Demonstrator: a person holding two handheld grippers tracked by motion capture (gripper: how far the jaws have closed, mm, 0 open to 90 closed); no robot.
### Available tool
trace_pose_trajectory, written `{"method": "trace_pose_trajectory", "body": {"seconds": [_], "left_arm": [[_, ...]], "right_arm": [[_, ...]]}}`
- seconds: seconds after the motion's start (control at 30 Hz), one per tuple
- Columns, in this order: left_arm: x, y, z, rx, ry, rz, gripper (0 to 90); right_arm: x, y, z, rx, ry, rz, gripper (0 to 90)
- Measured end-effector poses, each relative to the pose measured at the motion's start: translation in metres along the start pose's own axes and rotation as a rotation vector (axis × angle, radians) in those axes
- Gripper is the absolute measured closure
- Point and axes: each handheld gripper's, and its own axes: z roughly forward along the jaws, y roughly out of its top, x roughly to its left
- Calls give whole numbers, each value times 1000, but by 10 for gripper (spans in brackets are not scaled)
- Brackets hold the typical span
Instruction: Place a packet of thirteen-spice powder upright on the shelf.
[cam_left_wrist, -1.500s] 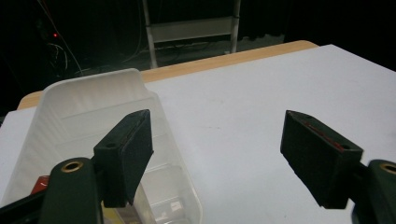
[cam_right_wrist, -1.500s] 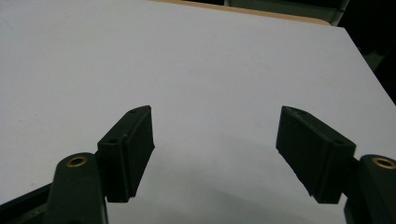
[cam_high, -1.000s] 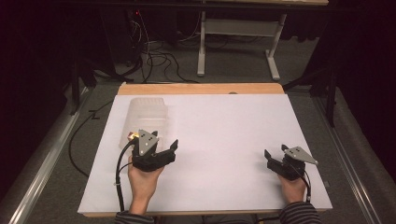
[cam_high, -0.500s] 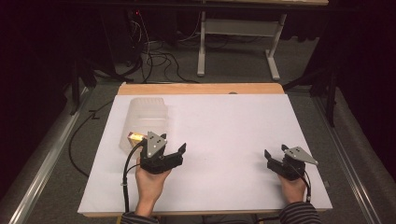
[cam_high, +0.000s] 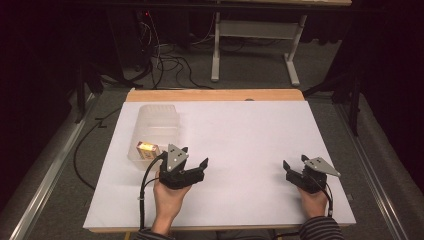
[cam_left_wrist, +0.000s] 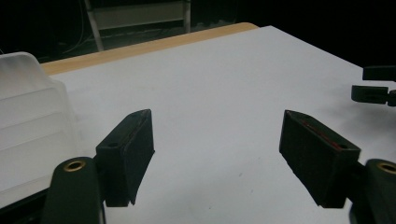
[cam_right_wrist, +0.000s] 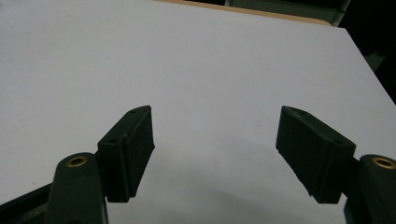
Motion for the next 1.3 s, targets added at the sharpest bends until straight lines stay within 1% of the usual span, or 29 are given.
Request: {"method": "trace_pose_trajectory", "body": {"seconds": [0.2,0.67,0.8,0.97,1.3], "left_arm": [[-5,-1,3,6,-23,3,271],[-17,-5,12,15,-71,-5,272],[-19,-7,15,16,-80,-6,272],[-23,-9,19,26,-96,-7,272],[-29,-15,30,47,-122,-21,272]], "right_arm": [[0,0,0,-1,-1,-2,279],[1,0,0,2,-1,-1,279],[1,0,0,3,0,-5,279],[1,0,0,4,0,-5,280],[1,0,0,7,0,-5,280]]}}
